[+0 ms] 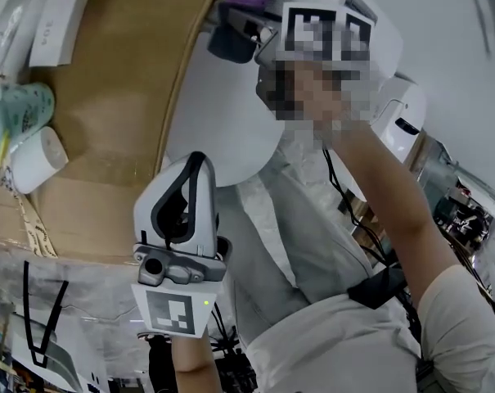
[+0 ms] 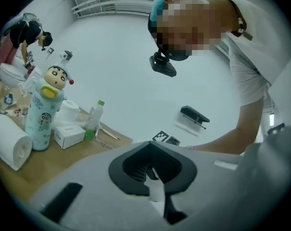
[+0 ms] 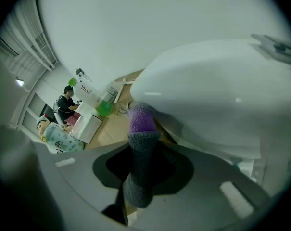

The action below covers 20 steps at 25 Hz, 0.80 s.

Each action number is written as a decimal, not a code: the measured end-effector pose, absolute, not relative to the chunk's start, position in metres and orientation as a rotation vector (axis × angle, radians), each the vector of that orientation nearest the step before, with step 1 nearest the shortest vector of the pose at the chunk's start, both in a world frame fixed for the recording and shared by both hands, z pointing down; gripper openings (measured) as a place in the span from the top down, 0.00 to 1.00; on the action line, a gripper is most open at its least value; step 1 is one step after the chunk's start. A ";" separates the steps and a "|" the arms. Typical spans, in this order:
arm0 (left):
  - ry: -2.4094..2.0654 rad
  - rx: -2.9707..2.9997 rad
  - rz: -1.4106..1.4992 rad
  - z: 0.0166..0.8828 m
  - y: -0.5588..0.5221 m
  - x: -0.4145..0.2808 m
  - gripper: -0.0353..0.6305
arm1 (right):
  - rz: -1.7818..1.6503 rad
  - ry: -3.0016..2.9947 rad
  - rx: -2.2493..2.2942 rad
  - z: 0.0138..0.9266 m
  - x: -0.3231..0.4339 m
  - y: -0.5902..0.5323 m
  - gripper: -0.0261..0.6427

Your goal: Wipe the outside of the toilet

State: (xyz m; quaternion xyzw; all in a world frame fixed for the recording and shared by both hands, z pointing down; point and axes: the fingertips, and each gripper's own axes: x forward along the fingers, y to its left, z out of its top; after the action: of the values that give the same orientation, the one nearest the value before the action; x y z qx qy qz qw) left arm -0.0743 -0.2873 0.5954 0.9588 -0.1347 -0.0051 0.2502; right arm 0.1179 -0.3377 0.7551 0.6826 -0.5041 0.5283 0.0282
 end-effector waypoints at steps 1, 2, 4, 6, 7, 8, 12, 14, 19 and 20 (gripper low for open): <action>-0.371 2.606 -0.018 0.595 -0.288 -0.076 0.94 | 1.664 -1.536 2.106 0.762 0.113 -0.336 0.81; -0.371 2.603 -0.024 0.594 -0.289 -0.076 0.94 | 1.698 -1.507 2.103 0.770 0.109 -0.334 0.81; -0.362 2.606 -0.031 0.591 -0.287 -0.075 0.94 | 1.754 -1.442 2.095 0.786 0.108 -0.327 0.81; -0.350 2.614 -0.024 0.592 -0.286 -0.075 0.94 | 1.777 -1.376 2.099 0.802 0.114 -0.322 0.81; -0.347 2.618 -0.018 0.594 -0.285 -0.075 0.94 | 1.780 -1.343 2.112 0.810 0.118 -0.320 0.81; -0.346 2.621 -0.009 0.598 -0.285 -0.075 0.94 | 1.778 -1.312 2.132 0.816 0.124 -0.319 0.81; -0.338 2.623 0.016 0.606 -0.278 -0.069 0.94 | 1.711 -1.235 2.220 0.825 0.143 -0.311 0.81; -0.319 2.630 0.021 0.606 -0.272 -0.062 0.94 | 1.685 -1.230 2.251 0.825 0.149 -0.305 0.81; -0.261 2.649 0.043 0.609 -0.250 -0.043 0.94 | 1.688 -1.236 2.266 0.824 0.162 -0.281 0.81; -0.256 2.651 0.047 0.609 -0.245 -0.038 0.94 | 1.686 -1.238 2.258 0.824 0.164 -0.275 0.81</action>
State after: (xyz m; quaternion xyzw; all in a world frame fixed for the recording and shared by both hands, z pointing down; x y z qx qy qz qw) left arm -0.0385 -0.2454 0.6089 0.9669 -0.0934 0.0172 0.2369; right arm 0.1641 -0.2749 0.8241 0.7334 -0.4019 0.5474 0.0318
